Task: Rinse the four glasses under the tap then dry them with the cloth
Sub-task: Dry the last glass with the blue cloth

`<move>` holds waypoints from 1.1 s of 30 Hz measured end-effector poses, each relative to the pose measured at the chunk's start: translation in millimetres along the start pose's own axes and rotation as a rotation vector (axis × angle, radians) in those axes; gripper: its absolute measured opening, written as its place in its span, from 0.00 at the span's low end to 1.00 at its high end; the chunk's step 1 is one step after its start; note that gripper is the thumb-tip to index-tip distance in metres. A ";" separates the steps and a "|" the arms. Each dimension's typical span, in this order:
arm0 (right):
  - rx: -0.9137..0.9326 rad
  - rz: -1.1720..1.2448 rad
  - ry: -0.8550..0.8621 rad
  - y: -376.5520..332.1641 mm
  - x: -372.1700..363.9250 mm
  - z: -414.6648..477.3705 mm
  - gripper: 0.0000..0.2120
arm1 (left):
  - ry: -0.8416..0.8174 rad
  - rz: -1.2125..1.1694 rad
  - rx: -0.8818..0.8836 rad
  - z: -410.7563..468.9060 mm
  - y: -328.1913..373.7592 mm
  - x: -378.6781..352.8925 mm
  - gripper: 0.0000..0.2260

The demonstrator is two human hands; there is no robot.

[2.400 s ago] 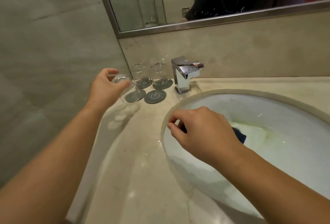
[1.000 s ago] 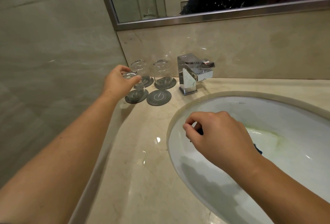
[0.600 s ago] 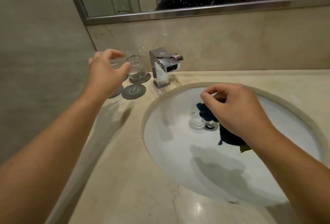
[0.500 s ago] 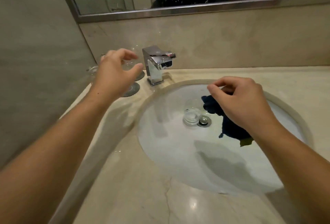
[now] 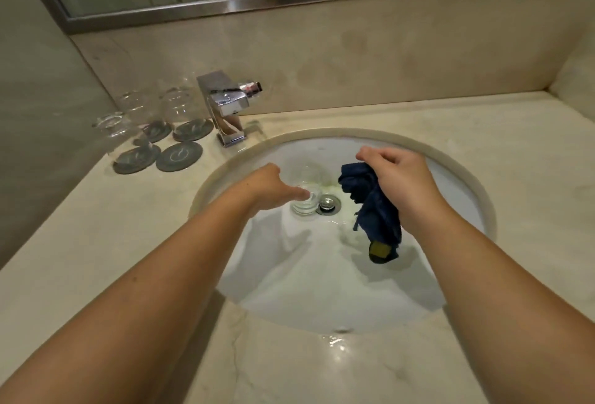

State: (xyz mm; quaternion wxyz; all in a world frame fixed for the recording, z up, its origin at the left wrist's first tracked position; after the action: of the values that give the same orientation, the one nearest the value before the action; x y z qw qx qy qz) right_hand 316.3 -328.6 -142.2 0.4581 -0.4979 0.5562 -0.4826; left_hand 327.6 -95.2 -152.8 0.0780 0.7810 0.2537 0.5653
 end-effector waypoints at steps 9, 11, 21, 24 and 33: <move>-0.281 0.468 -0.039 9.9 -1.7 10.1 0.11 | 0.006 -0.096 0.035 36.6 5.5 -48.3 0.49; -0.321 0.513 -0.041 11.1 -2.3 11.4 0.11 | 0.032 -0.161 0.019 39.4 2.6 -52.6 0.49; -0.319 0.672 -0.100 1.7 -5.5 4.1 0.13 | 0.211 -0.187 -0.031 34.3 8.5 -52.3 0.39; -0.255 0.673 -0.063 -0.1 -2.3 5.6 0.11 | 0.291 -0.118 -0.110 19.7 19.0 -38.5 0.37; -0.085 0.539 -0.015 -6.4 -0.1 4.3 0.13 | 0.490 0.114 -0.461 -65.9 21.5 -5.3 0.35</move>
State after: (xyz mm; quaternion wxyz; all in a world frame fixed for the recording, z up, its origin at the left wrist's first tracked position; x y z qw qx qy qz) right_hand 321.4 -329.1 -136.3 0.5528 -0.3543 0.6849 -0.3158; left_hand 272.2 -127.0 -125.4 0.1578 0.5966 0.0864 0.7821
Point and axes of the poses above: each hand's wrist, its own z-axis towards the middle knuckle, its own x-axis out of the back of the hand, y = z × x, the point moved 3 cm from there along z, towards the middle knuckle, and after that the axes turned 8 degrees about z, right-handed, at the moved point
